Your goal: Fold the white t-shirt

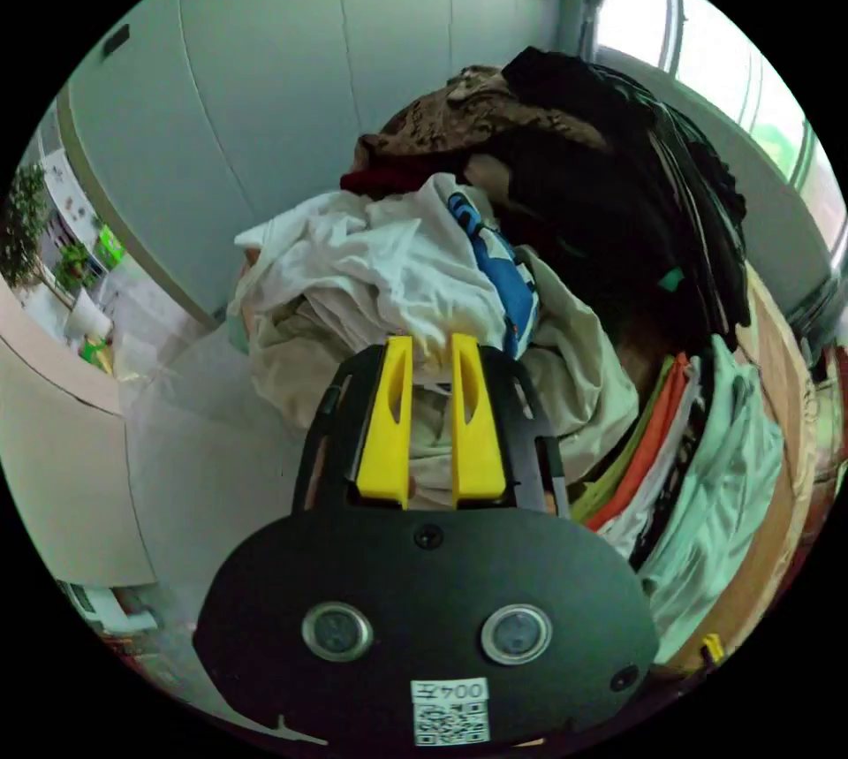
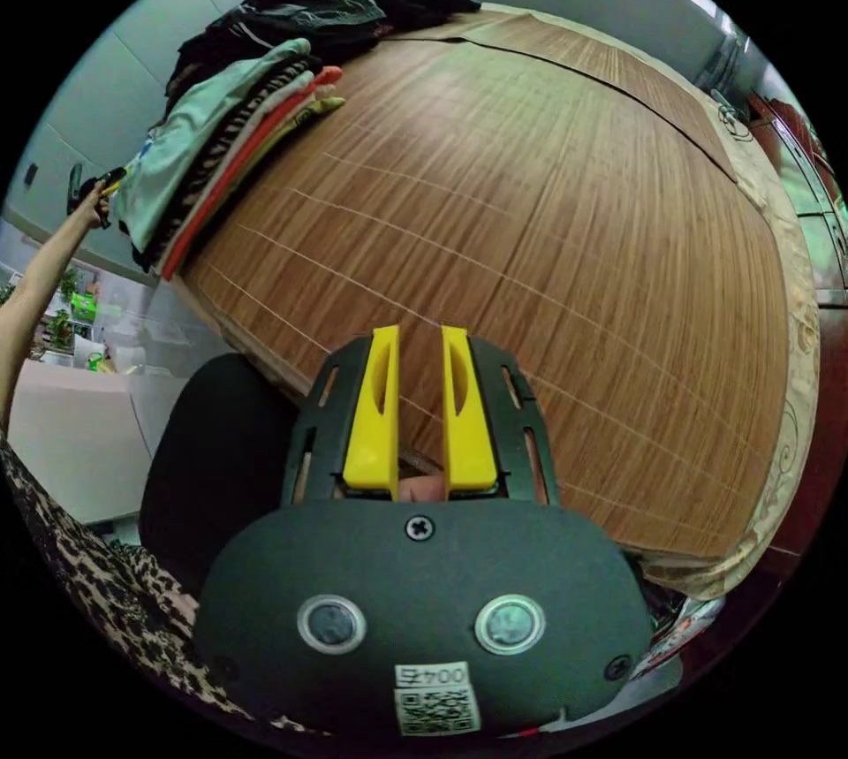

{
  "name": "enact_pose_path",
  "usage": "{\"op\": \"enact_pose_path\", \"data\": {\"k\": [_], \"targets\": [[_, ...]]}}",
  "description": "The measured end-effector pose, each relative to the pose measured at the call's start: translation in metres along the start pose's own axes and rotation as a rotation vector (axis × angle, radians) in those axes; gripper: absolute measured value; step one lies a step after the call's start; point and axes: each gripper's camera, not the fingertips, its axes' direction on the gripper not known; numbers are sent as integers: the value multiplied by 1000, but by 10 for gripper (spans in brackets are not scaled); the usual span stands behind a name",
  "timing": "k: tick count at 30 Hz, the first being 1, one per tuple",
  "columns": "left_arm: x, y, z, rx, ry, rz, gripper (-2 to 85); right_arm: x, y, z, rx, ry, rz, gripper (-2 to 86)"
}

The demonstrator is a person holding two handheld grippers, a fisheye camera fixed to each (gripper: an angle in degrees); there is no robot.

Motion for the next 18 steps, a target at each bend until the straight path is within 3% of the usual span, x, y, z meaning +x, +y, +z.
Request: {"op": "enact_pose_path", "data": {"k": [4,10,13,18], "targets": [[-2,0,-16,-39,66,-28,27,13,20,8,-4,44,33,59],[-17,5,-101,171,171,-124,17,45,52,1,93,-4,71,36],[-25,6,-151,283,333,-184,15,69,66,-4,119,-88,141,23],[9,4,-268,471,531,-99,14,86,82,-12,119,-74,143,1]]}}
